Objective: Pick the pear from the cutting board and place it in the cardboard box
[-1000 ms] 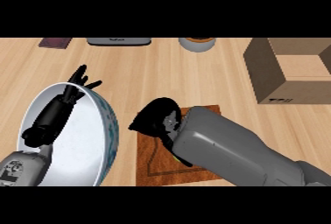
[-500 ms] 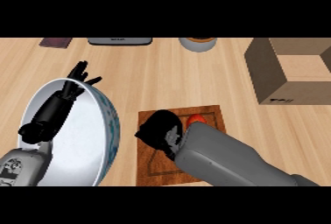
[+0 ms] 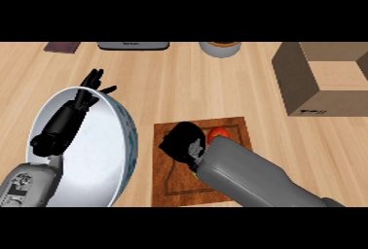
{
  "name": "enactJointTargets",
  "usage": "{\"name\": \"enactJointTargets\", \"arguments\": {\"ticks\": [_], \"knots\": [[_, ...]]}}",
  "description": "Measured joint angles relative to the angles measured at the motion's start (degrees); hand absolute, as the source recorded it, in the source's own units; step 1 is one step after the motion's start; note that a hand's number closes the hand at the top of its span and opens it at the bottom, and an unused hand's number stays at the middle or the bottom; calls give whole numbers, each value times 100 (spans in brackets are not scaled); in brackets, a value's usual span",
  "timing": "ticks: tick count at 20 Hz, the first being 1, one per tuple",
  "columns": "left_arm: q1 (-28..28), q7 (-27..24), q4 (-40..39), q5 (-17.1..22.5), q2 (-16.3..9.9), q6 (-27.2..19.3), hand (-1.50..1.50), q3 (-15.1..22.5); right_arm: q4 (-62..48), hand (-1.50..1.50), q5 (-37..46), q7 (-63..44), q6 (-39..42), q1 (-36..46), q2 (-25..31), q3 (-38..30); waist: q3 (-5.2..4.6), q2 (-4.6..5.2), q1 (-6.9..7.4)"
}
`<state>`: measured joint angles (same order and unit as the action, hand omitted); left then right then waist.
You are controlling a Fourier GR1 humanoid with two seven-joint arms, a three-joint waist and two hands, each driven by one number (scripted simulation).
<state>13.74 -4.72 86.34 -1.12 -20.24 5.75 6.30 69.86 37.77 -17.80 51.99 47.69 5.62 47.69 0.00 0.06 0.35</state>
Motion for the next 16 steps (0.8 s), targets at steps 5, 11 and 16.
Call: {"name": "enactJointTargets", "arguments": {"ticks": [5, 11, 16], "knots": [[-233, -27, 203, -83, 30, 89, 0, -106, -262, -150, 410, 411, -110, -195, -107, -60, 0, -3, 3], [-238, 64, 290, -250, 201, 117, 0, -132, -555, -150, 955, 784, -160, -311, -165, -124, 0, -2, -4], [-109, 55, 136, -332, 321, 186, 0, -227, -763, -150, 1469, 1002, -386, -485, -209, -135, 0, -2, -12]]}}
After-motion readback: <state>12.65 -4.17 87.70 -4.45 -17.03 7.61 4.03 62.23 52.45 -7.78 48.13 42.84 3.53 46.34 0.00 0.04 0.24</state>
